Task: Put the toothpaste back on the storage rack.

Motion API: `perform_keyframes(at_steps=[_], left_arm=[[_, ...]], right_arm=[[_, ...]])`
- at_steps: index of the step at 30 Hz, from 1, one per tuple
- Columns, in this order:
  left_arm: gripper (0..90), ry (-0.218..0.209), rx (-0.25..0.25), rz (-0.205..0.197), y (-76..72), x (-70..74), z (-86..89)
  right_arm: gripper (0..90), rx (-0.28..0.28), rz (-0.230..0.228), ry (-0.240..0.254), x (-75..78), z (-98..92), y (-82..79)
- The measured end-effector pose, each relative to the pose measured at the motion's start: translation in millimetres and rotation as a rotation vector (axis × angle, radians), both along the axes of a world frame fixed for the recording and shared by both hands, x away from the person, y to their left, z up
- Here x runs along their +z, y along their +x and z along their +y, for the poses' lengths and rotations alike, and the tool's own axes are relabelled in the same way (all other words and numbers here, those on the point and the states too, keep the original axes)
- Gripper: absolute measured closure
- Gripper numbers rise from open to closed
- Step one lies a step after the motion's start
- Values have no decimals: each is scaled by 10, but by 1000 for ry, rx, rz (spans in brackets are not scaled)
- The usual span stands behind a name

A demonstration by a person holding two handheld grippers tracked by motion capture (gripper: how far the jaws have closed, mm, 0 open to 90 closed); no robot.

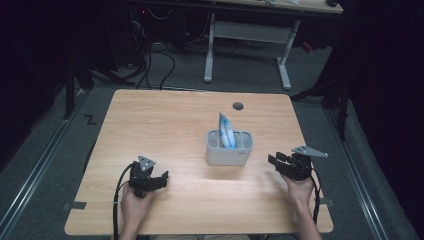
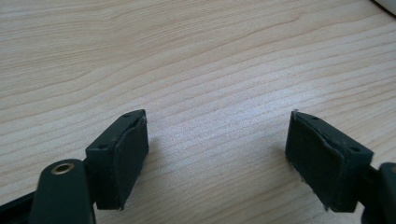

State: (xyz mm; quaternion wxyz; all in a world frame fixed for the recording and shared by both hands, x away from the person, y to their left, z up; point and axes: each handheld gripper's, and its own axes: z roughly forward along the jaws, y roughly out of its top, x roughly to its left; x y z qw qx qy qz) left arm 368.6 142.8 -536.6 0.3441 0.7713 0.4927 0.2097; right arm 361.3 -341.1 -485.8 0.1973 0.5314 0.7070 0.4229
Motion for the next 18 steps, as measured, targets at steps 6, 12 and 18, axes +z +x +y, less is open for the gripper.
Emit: perform_keyframes(at_steps=[6,12,18], left_arm=[[216,0,0,0,0,0,0],[216,0,0,0,0,0,0],[217,0,0,0,0,0,0]], right_arm=[[562,-1,26,-10,-80,6,35],[559,-12,44,-9,-159,0,59],[549,-17,58,-36,-223,18,101]])
